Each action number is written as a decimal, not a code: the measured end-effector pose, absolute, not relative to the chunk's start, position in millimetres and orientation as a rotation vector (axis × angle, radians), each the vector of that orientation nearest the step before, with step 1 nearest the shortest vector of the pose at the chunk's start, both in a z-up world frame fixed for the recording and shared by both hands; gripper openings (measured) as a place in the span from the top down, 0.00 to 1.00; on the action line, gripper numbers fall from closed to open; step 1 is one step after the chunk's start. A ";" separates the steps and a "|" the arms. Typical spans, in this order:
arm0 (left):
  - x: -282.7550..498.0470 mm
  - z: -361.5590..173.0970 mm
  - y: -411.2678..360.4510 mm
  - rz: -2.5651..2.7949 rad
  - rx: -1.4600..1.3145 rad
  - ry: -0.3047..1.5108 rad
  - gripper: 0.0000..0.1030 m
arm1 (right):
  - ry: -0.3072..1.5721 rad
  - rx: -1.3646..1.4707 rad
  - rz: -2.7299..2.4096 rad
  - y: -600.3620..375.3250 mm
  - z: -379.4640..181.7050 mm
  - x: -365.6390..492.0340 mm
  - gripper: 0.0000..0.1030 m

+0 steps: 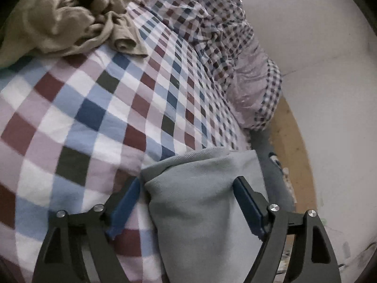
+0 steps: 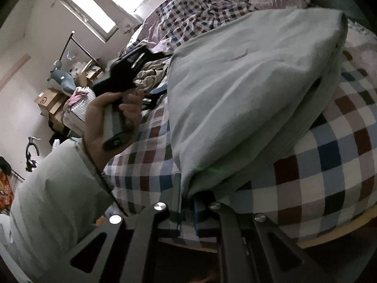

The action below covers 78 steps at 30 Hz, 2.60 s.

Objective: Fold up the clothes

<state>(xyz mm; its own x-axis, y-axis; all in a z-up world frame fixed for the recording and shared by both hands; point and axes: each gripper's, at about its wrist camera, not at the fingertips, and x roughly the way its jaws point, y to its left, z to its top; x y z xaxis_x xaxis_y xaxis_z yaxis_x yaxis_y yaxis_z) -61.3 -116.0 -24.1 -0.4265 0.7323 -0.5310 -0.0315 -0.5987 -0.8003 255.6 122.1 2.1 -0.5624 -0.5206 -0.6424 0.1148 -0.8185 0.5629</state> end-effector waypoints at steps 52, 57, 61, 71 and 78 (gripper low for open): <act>-18.5 -0.2 60.6 2.533 -1.018 0.265 0.16 | 0.106 1.139 -2.580 211.3 -20.8 -78.8 0.13; -16.4 0.2 58.3 2.536 -1.003 0.270 0.15 | 0.156 1.135 -2.607 205.6 -12.6 -71.6 0.13; -6.0 12.2 58.3 2.544 -0.954 0.298 0.15 | 0.156 1.117 -2.680 213.6 5.6 -52.2 0.13; 87.0 41.9 95.6 2.313 -0.705 0.390 0.15 | 0.153 1.169 -2.834 252.5 11.6 4.7 0.13; 122.1 9.7 117.6 2.199 -0.690 0.560 0.16 | -0.131 1.243 -2.738 287.4 -17.7 -10.6 0.03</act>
<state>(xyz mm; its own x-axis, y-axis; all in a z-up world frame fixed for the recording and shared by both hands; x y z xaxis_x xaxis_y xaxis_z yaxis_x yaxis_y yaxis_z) 122.1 117.6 9.7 -0.5725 0.5275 -0.6277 -0.7635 -0.6220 0.1737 -10.6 287.4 -17.7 -0.6516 -0.1552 -0.7425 0.0838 -0.9876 0.1329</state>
